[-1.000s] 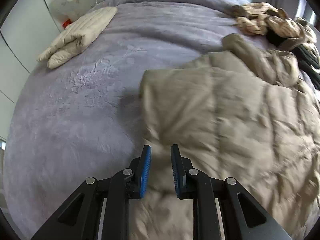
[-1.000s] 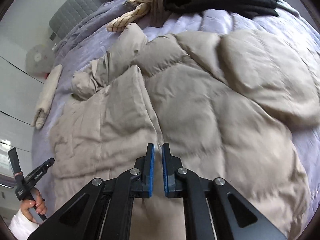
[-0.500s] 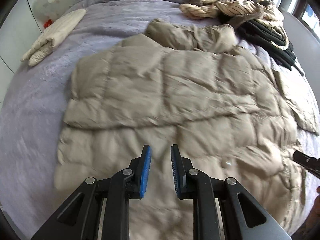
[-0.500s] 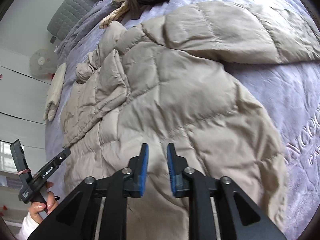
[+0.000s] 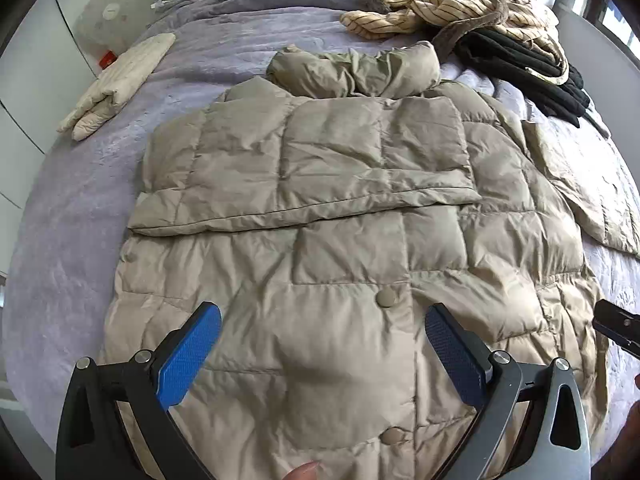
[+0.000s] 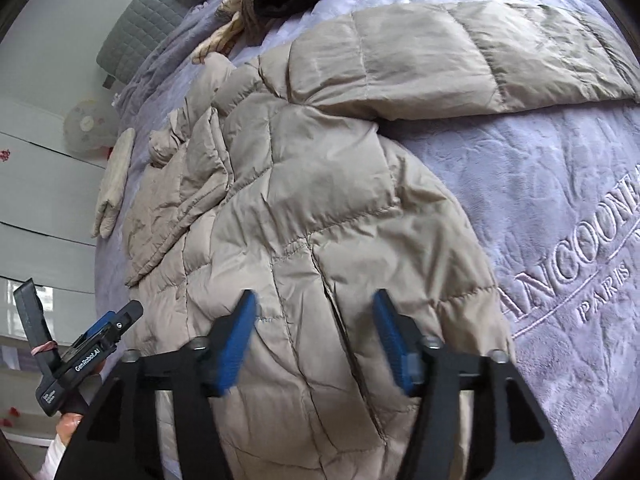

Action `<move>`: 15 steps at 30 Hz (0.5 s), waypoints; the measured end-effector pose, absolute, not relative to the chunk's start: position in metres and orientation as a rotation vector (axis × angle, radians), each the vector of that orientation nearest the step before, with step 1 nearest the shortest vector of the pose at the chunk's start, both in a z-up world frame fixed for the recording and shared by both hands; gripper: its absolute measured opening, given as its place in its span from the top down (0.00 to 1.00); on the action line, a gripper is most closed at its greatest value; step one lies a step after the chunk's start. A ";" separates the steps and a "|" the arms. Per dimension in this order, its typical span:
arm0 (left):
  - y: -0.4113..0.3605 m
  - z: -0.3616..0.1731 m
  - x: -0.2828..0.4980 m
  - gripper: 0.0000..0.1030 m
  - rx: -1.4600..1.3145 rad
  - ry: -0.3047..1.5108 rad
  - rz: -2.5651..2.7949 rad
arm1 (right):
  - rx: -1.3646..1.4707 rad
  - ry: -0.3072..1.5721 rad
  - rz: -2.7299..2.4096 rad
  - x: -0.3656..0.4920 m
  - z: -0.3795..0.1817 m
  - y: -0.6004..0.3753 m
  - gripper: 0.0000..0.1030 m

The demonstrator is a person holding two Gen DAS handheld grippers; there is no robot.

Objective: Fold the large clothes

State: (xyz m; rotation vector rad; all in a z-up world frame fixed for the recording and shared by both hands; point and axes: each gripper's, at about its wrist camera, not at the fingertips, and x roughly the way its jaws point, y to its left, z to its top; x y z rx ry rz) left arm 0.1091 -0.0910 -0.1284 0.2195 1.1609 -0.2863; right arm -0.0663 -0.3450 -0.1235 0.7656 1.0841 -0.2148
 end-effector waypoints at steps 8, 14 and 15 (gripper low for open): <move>-0.104 -0.139 0.100 0.01 0.277 1.194 -0.313 | 0.870 0.968 -0.254 -0.094 -0.112 -0.354 0.15; -0.106 -0.134 0.088 0.01 0.298 1.190 -0.372 | 0.882 0.918 -0.293 -0.111 -0.107 -0.342 0.00; -0.105 -0.133 0.087 0.01 0.301 1.189 -0.379 | 0.881 0.913 -0.293 -0.113 -0.106 -0.339 0.00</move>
